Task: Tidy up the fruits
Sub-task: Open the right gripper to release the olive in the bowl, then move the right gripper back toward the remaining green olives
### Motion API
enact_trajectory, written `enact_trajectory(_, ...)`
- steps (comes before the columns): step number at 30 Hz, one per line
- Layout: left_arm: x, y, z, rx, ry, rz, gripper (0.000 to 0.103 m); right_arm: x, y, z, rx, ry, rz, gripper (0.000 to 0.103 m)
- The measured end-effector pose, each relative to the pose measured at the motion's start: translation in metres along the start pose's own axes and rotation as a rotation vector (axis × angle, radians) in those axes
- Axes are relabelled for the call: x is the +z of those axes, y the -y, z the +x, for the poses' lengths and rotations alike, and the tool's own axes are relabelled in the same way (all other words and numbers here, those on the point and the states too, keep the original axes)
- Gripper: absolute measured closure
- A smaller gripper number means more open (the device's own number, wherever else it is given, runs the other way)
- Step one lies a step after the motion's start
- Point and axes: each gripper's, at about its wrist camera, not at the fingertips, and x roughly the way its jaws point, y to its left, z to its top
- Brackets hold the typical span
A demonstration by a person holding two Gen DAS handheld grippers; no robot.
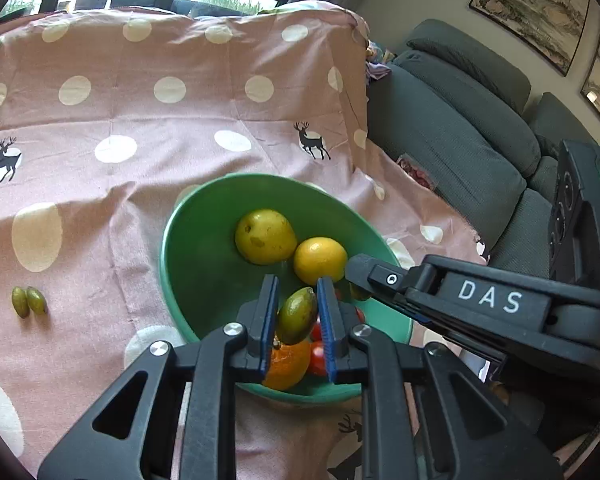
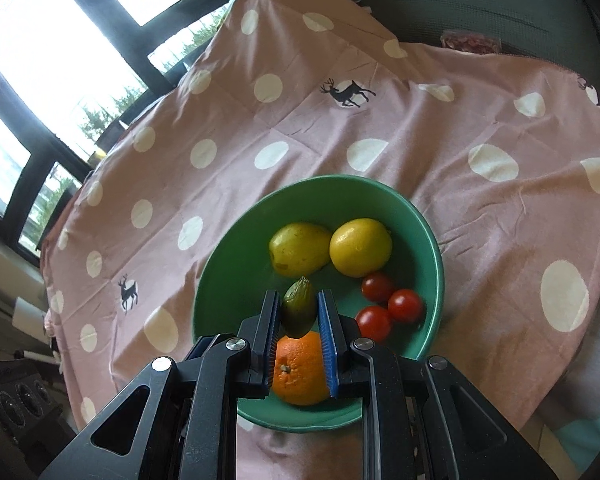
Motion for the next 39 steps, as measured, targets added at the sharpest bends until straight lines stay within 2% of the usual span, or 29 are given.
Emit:
enact_trajectory(5,-0.002,0.004,0.002,0.008,0.005,0.037,0.084,0.000,0.003,0.006,0.004,-0.021,0.010,0.082)
enact_trajectory(9,0.000,0.000,-0.006,0.028,0.019,0.041,0.067,0.000,0.003,0.003,0.044,-0.025,0.020,0.077)
enact_trajectory(11,0.001,-0.005,-0.015,0.056,0.036,0.045,0.058,-0.001,-0.001,0.002,0.018,-0.016,0.007,0.064)
enact_trajectory(13,0.003,-0.012,-0.029,0.103,0.068,0.051,0.049,-0.002,-0.004,0.001,0.016,-0.009,-0.004,0.058)
enact_trajectory(16,0.007,-0.029,-0.049,0.169,0.106,0.041,0.039,-0.004,-0.012,0.000,0.032,-0.005,-0.020,0.058)
enact_trajectory(21,0.008,-0.068,-0.080,0.313,0.132,-0.006,0.035,-0.012,-0.037,0.000,0.049,0.005,-0.081,0.058)
enact_trajectory(30,-0.002,-0.142,-0.111,0.499,0.107,-0.161,0.035,-0.035,-0.098,0.011,0.099,-0.012,-0.238,0.058)
enact_trajectory(34,-0.009,-0.167,-0.121,0.541,0.094,-0.212,0.035,-0.049,-0.126,0.022,0.118,-0.035,-0.310,0.058)
enact_trajectory(39,-0.016,-0.191,-0.126,0.553,0.071,-0.262,0.035,-0.066,-0.155,0.043,0.150,-0.084,-0.387,0.058)
